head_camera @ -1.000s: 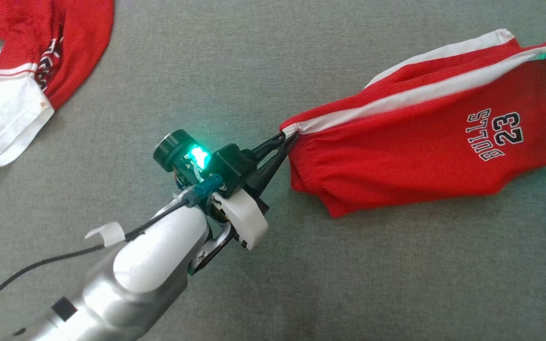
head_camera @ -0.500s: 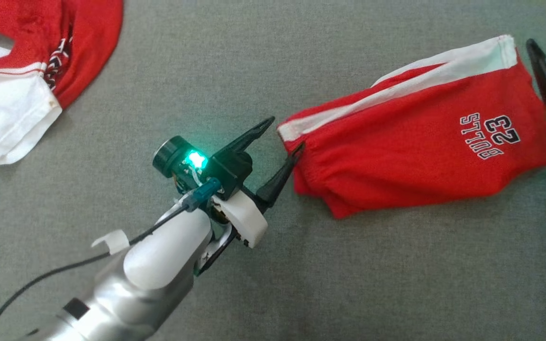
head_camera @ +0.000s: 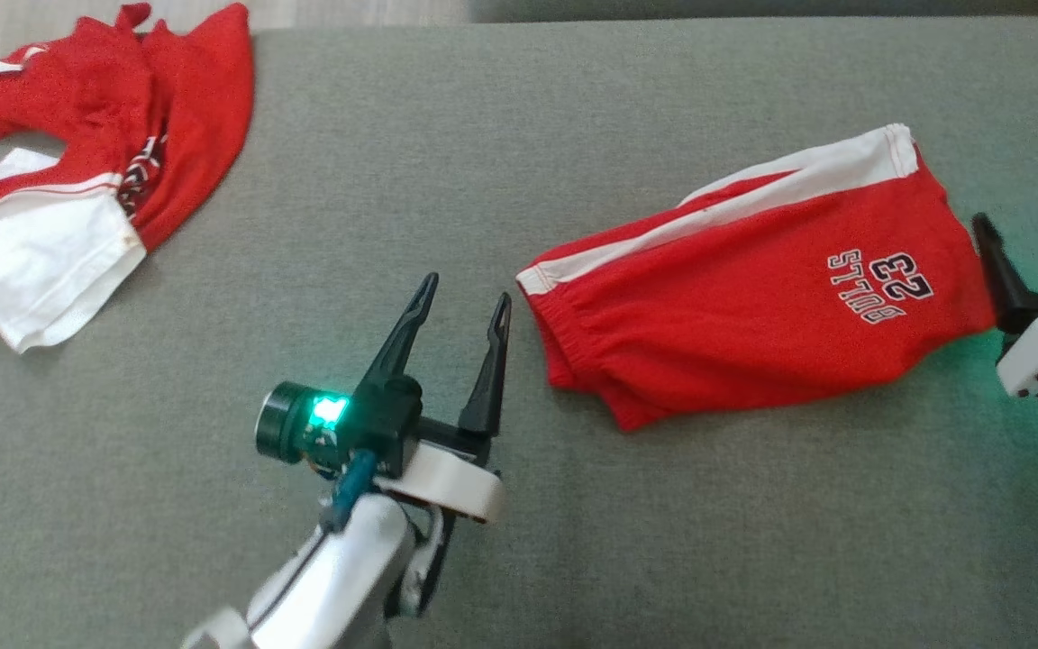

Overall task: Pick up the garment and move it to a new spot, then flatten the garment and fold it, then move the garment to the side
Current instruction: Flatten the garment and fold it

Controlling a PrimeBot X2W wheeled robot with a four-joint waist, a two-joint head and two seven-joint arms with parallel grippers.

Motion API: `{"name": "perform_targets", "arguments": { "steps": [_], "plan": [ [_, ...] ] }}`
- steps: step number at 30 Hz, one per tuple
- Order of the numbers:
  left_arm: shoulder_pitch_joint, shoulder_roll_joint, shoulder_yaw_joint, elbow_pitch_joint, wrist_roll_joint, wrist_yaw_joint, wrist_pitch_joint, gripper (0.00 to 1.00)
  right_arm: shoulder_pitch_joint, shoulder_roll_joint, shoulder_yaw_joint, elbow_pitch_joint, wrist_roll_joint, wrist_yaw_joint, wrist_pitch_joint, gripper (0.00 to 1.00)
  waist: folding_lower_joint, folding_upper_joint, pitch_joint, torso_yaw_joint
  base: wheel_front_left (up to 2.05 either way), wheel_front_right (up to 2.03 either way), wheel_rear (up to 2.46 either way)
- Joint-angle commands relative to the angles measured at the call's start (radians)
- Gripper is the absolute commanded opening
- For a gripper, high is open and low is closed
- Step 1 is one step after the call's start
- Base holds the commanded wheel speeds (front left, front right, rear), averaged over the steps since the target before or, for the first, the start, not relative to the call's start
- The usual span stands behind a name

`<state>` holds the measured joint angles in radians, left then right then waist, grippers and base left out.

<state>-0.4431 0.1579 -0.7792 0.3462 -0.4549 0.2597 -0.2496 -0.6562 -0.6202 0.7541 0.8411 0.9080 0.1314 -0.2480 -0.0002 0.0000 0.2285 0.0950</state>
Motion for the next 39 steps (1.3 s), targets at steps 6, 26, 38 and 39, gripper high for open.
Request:
{"name": "perform_targets", "arguments": {
  "steps": [6,26,38,39],
  "plan": [
    [0.113,-0.025,0.111,-0.224,0.108,0.068,-0.012,1.00,0.005,0.037,-0.082,0.125,-0.040,-0.001,-0.014,1.00,0.0002,0.0000,-0.016,0.053,0.00,0.00,0.00],
    [0.196,0.020,0.131,-0.303,0.259,0.124,-0.011,1.00,0.002,0.146,-0.176,0.320,0.117,-0.001,0.045,0.00,0.0002,0.0000,-0.012,0.072,0.00,0.00,0.00],
    [0.222,0.037,0.146,-0.283,0.235,0.119,-0.012,1.00,0.044,0.113,-0.196,0.326,0.048,-0.001,-0.013,0.00,0.0002,0.0000,-0.076,-0.096,0.00,0.00,0.00],
    [0.223,0.037,0.148,-0.284,0.235,0.121,-0.012,1.00,0.048,0.101,-0.206,0.312,0.036,-0.001,-0.013,0.00,0.0002,0.0000,-0.077,-0.103,0.00,0.00,0.00]
  ]
}}
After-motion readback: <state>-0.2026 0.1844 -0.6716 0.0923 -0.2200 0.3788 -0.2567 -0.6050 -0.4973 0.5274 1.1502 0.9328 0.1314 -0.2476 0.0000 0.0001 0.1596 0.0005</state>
